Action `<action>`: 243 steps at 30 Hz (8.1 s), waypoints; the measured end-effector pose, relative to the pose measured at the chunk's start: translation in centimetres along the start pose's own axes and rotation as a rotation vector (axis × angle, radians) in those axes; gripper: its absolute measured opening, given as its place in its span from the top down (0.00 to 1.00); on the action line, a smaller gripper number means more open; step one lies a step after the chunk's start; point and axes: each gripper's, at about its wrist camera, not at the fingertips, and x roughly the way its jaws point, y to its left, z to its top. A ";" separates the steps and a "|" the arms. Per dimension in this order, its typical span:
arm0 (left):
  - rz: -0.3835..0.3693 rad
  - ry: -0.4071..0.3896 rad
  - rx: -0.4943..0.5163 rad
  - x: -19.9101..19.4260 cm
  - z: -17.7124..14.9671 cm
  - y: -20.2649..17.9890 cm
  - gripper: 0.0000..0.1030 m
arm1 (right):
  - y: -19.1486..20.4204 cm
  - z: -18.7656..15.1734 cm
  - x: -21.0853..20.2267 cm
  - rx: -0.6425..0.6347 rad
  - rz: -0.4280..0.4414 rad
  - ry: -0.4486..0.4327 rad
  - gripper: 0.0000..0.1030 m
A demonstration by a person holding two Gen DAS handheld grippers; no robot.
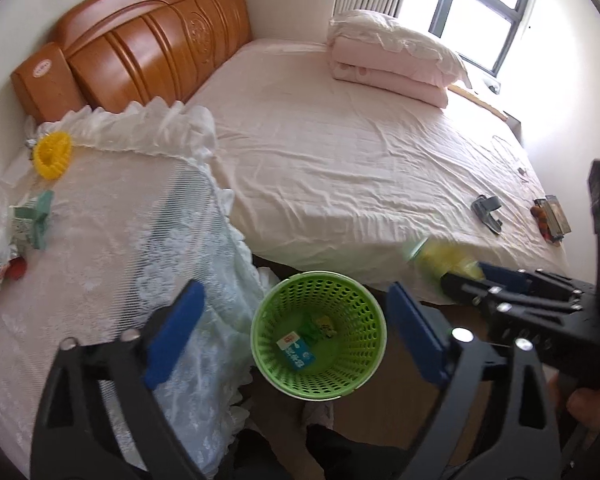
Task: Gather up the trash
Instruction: 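Carry both wrappers over the green wastebasket and open both grippers, then move both tools back toward the remaining trash on the table, then grasp the clear plastic bag with the left gripper while the right gripper grasps the green-white packet, then carry the plastic bag and packet over the green wastebasket and release, then move both tools back toward the foil packs on the bed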
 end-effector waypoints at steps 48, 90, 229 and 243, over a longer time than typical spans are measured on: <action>0.290 -0.128 -0.458 -10.0 -6.7 18.8 0.07 | 20.3 2.7 1.6 -0.390 0.164 0.012 0.02; 0.447 -0.065 -0.440 -2.7 2.6 36.5 0.69 | 29.2 5.6 9.3 -0.433 0.171 0.125 0.02; -0.022 0.027 -0.033 -2.5 0.4 4.0 0.08 | 0.4 0.5 -0.9 -0.005 -0.002 0.019 0.02; 0.090 -0.037 -0.163 -5.8 -1.1 11.7 0.08 | 9.5 3.2 0.9 -0.146 0.094 0.011 0.02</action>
